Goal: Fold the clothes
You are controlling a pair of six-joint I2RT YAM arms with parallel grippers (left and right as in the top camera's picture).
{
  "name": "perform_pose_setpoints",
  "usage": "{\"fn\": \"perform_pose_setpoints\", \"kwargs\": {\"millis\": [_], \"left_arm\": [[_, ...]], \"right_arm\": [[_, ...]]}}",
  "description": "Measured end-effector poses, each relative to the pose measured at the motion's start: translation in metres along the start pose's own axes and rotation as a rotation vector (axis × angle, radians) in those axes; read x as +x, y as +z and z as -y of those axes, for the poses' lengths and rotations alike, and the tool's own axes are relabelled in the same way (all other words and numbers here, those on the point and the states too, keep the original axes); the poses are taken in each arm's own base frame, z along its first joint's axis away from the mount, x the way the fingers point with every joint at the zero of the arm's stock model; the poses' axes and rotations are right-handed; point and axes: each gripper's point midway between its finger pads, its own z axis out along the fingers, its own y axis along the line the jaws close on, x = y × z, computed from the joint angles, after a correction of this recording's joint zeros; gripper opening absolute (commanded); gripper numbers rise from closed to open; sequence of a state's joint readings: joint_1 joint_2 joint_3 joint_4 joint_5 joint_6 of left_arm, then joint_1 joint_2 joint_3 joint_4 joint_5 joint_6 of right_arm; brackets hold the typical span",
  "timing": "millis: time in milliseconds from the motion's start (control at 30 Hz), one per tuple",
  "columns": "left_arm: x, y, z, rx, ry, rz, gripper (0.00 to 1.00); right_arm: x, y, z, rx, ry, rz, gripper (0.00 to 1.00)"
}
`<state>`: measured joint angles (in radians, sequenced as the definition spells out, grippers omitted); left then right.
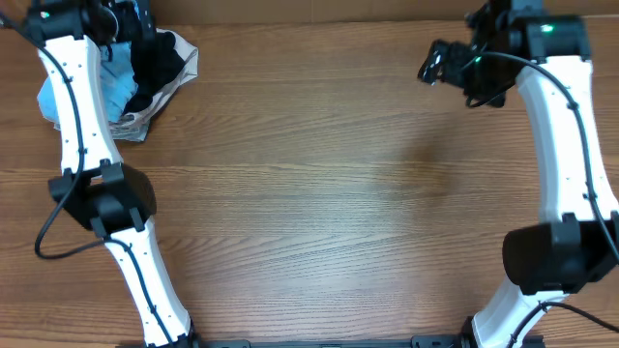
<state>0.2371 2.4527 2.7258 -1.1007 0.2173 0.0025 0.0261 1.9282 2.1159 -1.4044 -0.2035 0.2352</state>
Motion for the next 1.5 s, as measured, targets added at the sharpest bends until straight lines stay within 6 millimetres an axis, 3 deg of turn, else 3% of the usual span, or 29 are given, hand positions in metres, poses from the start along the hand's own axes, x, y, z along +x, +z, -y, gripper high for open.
{"fn": "perform_pose_setpoints", "kwargs": {"millis": [167,300,467,667,833,967,1267,1500], "left_arm": [[-0.043,-0.076,0.049,0.108,0.060,0.151,1.00],[-0.058,-0.120,0.089,0.203,0.113,0.229,1.00],[-0.056,-0.124,0.113,0.260,0.137,0.228,1.00],[-0.054,-0.119,0.114,0.268,0.134,0.217,1.00],[-0.054,-0.119,0.114,0.269,0.134,0.216,0.99],[-0.054,-0.119,0.114,0.268,0.134,0.216,1.00],[-0.054,-0.119,0.114,0.268,0.134,0.217,1.00],[-0.054,-0.119,0.114,0.268,0.134,0.216,1.00]], "right_arm": [[-0.005,-0.062,-0.014,-0.015,-0.021,0.090,1.00],[-0.001,-0.104,-0.021,-0.027,-0.035,0.155,1.00],[0.012,-0.159,-0.032,-0.058,-0.062,0.258,1.00],[0.044,-0.231,-0.049,-0.129,-0.123,0.420,1.00],[0.068,-0.276,-0.051,-0.166,-0.147,0.529,1.00],[0.076,-0.289,-0.051,-0.178,-0.154,0.560,1.00],[0.070,-0.282,-0.049,-0.154,-0.165,0.550,1.00],[0.065,-0.282,-0.048,-0.099,-0.318,0.577,1.00]]}}
